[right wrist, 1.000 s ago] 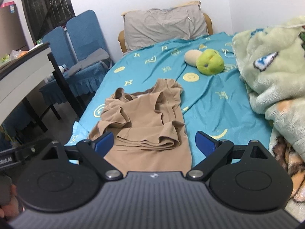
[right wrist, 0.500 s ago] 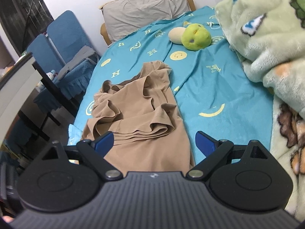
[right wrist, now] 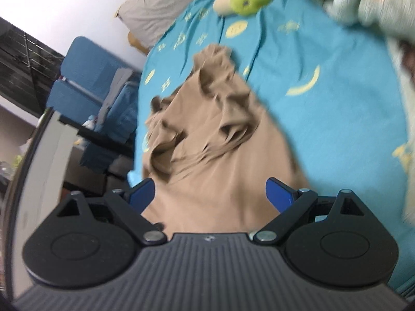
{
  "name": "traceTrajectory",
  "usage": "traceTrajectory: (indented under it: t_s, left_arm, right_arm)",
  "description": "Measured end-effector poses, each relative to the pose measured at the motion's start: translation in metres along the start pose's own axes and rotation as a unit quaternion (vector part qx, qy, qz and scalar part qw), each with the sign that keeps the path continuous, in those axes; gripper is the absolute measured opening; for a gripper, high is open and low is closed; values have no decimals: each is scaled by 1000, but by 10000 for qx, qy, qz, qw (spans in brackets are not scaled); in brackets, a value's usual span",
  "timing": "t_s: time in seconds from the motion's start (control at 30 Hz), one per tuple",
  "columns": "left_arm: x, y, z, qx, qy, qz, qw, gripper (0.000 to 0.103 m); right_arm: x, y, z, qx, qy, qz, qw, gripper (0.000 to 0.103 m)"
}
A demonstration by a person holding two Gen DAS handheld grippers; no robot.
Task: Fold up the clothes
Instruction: 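Grasp one end of the folded shirt with the left gripper while the right gripper grasps the other, then flip the folded shirt over with both grippers, printed side up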
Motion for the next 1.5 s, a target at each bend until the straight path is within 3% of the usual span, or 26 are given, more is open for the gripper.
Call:
traceTrajectory:
  t_s: [0.1, 0.23, 0.33, 0.47, 0.53, 0.57, 0.63, 0.73, 0.83, 0.97, 1.1, 1.3, 1.5]
  left_arm:
    - [-20, -1, -7, -241, -236, 177, 9993, 11]
    - [-33, 1, -20, -625, -758, 268, 9948, 9]
    - [-41, 1, -25, -864, -940, 355, 9912, 8]
    - [-44, 1, -30, -925, -948, 350, 9906, 7]
    - [-45, 2, -29, -954, -938, 411, 9902, 7]
    - [-46, 2, -31, -983, -926, 481, 9897, 7]
    - [-49, 1, -34, -1014, -901, 635, 9887, 7]
    - [-53, -1, -41, -1051, -862, 700, 9882, 7]
    - [-63, -2, -54, -1070, -681, 736, 9892, 6]
    - [-85, -11, -91, -1429, -954, 858, 9814, 6]
    - [-108, -28, -139, -1582, -1200, 1172, 9731, 6]
    - [-110, -71, -192, -1415, -1158, 1288, 9747, 6]
    - [-121, -44, -170, -1284, -844, 1249, 9802, 6]
  right_arm:
    - [-10, -10, 16, 584, 338, 549, 9962, 94]
    - [-22, -24, 41, 945, 392, 1164, 9879, 94]
    - [-29, -25, 52, 911, 323, 1475, 9843, 94]
    - [-43, -13, 42, 84, 46, 1829, 9831, 93]
    - [-45, -10, 36, -243, -14, 1856, 9823, 72]
    - [-46, -8, 32, -406, -44, 1869, 9815, 66]
    - [-41, -9, 29, -557, -107, 1638, 9849, 26]
    - [-28, -8, 16, -818, -131, 1274, 9884, 12]
    - [-12, -2, -5, -1058, -63, 813, 9910, 10]
    - [22, 5, -45, -1361, 61, -148, 9906, 9]
    - [44, -2, -90, -1568, 360, -527, 9856, 9]
    - [39, -33, -150, -1541, 591, -372, 9856, 9]
    - [29, -54, -161, -1546, 394, -517, 9858, 9]
Point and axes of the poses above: each gripper's, at about its wrist camera, not at the fingertips, and z roughly the way its jaws point, x to its left, y to its top, the point moved 1 cm from there along z, roughly the way its jaws point, and after that the axes turned 13 degrees about z, right-handed, at the moved point
